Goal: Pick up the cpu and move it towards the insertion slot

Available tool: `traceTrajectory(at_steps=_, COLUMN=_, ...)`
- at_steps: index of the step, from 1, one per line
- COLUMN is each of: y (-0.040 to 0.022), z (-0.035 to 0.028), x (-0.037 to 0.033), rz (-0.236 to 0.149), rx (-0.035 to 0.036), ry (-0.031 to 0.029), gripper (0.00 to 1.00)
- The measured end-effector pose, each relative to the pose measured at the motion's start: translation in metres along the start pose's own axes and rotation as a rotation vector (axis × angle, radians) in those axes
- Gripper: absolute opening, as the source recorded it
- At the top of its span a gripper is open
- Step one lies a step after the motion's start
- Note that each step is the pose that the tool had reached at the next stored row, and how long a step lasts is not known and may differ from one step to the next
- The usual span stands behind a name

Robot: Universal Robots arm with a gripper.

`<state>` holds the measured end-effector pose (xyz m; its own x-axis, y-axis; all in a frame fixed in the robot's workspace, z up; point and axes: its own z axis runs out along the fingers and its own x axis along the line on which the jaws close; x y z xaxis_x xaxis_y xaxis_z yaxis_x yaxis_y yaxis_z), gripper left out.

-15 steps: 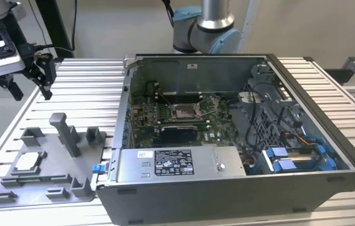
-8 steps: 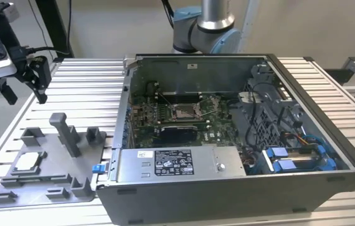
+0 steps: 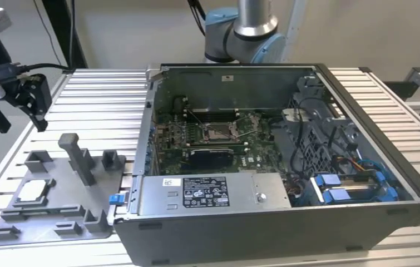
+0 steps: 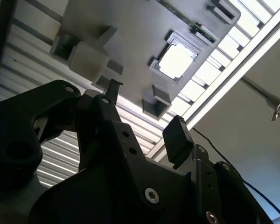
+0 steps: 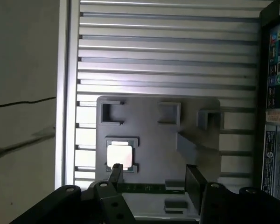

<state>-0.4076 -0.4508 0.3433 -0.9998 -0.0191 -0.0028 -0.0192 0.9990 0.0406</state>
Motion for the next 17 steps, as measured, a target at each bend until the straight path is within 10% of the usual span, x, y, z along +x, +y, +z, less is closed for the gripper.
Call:
traceTrajectory(at_steps=9, y=-0.0051, z=0.0018, x=0.0228, rz=-0.001, rx=0.0002, ry=-0.0231, gripper=1.0)
traceTrajectory(at_steps=17, y=-0.0055, z=0.006, x=0.0259, rz=-0.002, rx=0.0002, ry=-0.0253, gripper=1.0)
